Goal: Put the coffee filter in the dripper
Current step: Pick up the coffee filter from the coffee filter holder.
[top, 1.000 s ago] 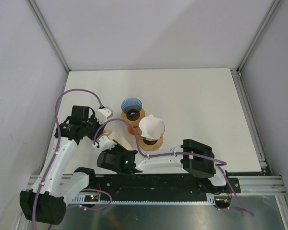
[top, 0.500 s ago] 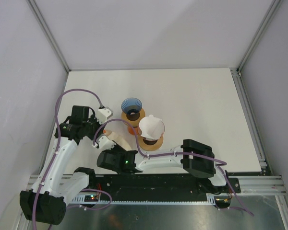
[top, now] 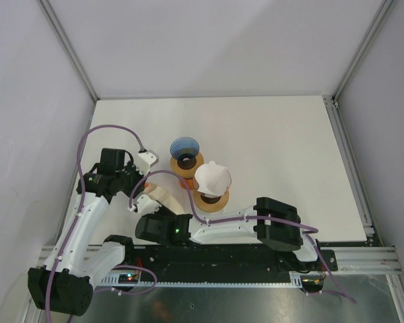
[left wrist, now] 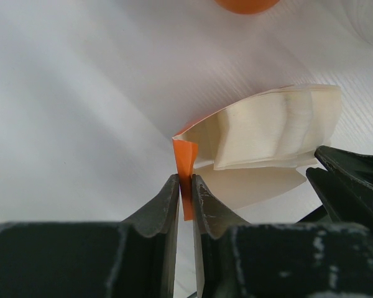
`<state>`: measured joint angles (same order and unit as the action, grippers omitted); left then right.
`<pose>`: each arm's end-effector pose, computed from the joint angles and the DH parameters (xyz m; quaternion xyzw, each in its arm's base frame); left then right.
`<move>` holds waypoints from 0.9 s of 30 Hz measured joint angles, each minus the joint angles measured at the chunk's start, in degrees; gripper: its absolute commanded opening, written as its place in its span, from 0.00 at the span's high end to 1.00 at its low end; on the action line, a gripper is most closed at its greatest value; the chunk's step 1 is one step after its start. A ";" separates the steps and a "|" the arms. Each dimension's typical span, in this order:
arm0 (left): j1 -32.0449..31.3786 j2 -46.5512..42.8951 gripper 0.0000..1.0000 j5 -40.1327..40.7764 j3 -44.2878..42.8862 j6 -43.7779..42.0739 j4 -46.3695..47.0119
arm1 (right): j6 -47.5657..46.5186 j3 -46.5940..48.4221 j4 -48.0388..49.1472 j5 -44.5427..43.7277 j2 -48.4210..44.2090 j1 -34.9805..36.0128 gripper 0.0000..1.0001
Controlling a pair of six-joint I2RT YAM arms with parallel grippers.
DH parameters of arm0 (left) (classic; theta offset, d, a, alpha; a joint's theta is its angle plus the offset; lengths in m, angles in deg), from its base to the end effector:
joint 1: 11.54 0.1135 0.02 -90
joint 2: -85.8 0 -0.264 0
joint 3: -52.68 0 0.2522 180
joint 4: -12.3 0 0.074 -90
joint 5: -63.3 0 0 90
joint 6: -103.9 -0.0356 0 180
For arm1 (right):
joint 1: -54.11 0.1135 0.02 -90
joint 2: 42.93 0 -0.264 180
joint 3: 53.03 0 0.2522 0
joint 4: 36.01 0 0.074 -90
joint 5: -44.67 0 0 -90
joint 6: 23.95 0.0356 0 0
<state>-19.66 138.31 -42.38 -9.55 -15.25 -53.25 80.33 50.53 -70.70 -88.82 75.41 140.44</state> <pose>0.1657 -0.0334 0.2760 0.3406 0.8845 -0.0751 0.3100 0.0535 0.4516 0.2056 -0.4087 0.7802 0.0256 0.4729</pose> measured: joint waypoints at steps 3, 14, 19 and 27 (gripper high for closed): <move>0.00 0.00 0.84 0.00 0.00 0.00 0.00 | 0.02 0.00 -0.02 0.20 0.00 -0.07 0.71; 0.00 0.02 0.84 -0.02 0.00 -0.28 -0.02 | 0.52 0.00 -0.94 0.42 0.00 0.55 0.70; 0.00 0.26 0.84 -0.02 0.00 -0.42 0.07 | 1.36 0.00 -2.03 0.83 0.00 0.83 0.69; 0.00 0.48 0.84 -0.04 0.00 -0.42 0.09 | 2.93 0.00 -3.23 2.05 0.00 0.83 0.68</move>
<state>-19.66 138.79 -42.43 -9.55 -15.67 -53.16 83.26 50.53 -73.94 -86.76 75.41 141.27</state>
